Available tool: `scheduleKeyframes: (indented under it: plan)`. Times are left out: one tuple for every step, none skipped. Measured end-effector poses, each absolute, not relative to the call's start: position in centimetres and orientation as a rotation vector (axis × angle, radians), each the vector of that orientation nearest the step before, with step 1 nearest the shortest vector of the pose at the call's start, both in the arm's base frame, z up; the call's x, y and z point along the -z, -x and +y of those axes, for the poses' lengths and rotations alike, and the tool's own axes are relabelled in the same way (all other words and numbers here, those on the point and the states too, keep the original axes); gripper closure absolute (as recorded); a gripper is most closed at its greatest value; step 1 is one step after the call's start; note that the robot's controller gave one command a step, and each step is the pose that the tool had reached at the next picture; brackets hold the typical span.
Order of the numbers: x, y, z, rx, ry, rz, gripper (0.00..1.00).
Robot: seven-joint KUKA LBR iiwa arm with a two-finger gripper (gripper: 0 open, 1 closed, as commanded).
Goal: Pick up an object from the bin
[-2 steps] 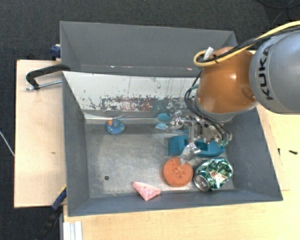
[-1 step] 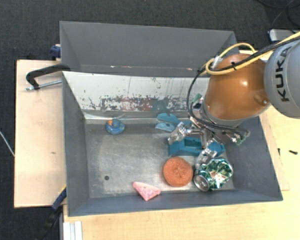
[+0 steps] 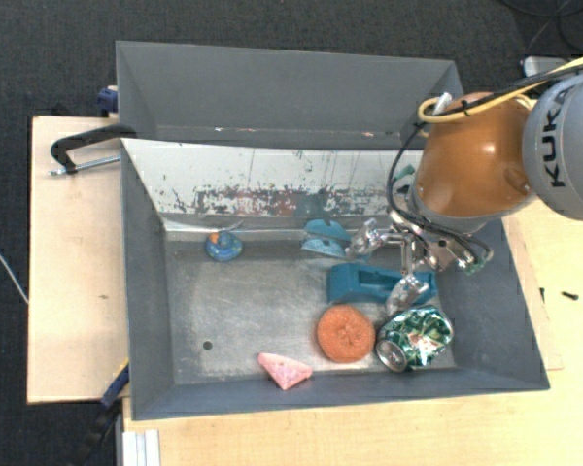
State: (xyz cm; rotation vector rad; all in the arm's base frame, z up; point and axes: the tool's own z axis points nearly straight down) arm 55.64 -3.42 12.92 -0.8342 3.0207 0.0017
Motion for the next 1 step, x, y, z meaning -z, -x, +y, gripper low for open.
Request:
scheduleKeyframes:
  plan:
    - [-10.94, -55.2, -2.12, 0.002, 0.746, 3.047, 0.0]
